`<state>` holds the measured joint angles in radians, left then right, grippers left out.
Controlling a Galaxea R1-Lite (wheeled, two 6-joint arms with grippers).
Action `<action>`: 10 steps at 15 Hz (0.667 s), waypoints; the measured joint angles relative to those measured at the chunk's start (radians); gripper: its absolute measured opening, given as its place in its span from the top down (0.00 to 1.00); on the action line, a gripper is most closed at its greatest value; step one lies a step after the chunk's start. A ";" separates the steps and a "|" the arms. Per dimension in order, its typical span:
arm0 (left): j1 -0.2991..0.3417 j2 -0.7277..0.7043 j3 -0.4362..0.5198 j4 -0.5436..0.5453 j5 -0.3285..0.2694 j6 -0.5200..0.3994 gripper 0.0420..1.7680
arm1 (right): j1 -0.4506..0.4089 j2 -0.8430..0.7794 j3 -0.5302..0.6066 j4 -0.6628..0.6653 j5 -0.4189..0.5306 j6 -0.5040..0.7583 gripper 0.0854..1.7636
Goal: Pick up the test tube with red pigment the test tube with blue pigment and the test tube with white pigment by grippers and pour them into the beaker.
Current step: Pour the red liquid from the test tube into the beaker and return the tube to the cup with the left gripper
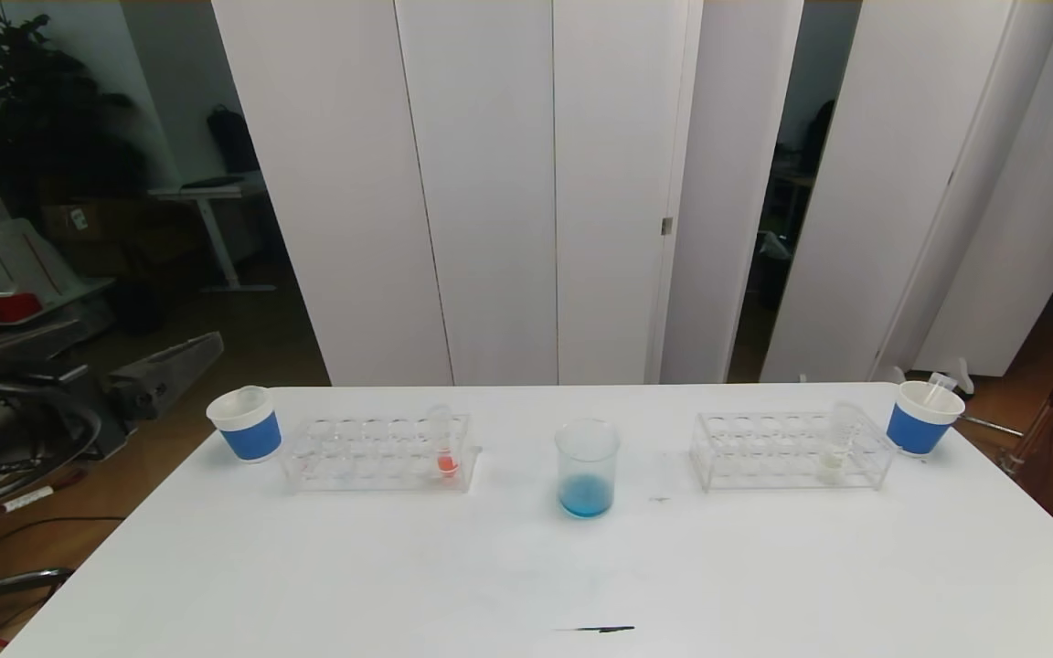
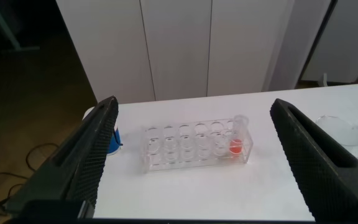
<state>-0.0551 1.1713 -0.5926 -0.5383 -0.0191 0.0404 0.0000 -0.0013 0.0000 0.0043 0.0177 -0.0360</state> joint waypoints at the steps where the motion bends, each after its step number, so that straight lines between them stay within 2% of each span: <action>1: -0.011 0.052 -0.003 -0.030 0.002 -0.011 0.01 | 0.000 0.000 0.000 0.000 0.000 0.000 0.01; 4: -0.067 0.194 0.007 -0.110 0.024 -0.065 0.01 | 0.000 0.000 0.000 0.000 0.000 0.000 0.01; 7: -0.127 0.276 0.063 -0.169 0.028 -0.102 0.01 | 0.000 0.000 0.000 0.000 0.000 0.000 0.01; 10: -0.176 0.348 0.137 -0.303 0.032 -0.112 0.01 | 0.000 0.000 0.000 0.000 0.000 0.000 0.01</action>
<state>-0.2313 1.5191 -0.4560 -0.8413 0.0128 -0.0715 0.0000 -0.0013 0.0000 0.0047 0.0177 -0.0364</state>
